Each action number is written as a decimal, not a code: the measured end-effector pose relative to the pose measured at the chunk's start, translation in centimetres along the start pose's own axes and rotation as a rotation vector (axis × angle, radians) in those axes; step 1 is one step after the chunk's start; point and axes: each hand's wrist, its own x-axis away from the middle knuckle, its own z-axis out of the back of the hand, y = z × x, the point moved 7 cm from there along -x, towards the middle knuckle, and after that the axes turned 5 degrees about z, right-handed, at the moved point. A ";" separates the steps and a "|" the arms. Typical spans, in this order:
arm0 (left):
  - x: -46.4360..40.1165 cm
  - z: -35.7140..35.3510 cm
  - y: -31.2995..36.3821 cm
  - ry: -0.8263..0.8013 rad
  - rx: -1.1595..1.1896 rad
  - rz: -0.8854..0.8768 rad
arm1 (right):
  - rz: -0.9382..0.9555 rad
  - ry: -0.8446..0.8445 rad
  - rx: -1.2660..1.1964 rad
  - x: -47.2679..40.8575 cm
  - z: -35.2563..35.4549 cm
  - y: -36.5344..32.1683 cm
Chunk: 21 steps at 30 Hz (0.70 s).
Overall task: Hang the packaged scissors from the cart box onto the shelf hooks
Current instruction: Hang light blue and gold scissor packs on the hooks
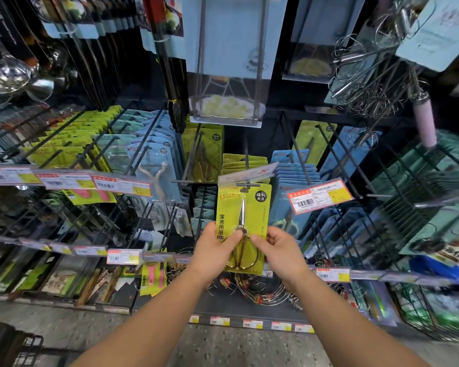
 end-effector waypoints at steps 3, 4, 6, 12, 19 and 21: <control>-0.5 0.1 -0.2 0.020 -0.029 -0.001 | -0.008 0.004 -0.010 -0.3 0.1 0.1; -0.5 0.1 -0.1 0.024 -0.051 0.002 | -0.010 0.006 -0.009 -0.4 0.2 0.0; -0.9 0.1 0.0 0.025 -0.102 0.006 | -0.001 0.025 0.019 -0.7 0.2 0.2; -2.2 0.6 0.6 0.061 -0.329 -0.024 | 0.044 0.130 0.199 -1.9 0.7 -0.5; -2.2 0.5 -0.1 0.034 -0.423 -0.016 | -0.020 0.097 0.606 -2.4 0.6 -0.3; -2.5 0.6 -1.2 0.027 -0.520 0.036 | -0.074 0.070 0.700 -2.3 0.6 0.0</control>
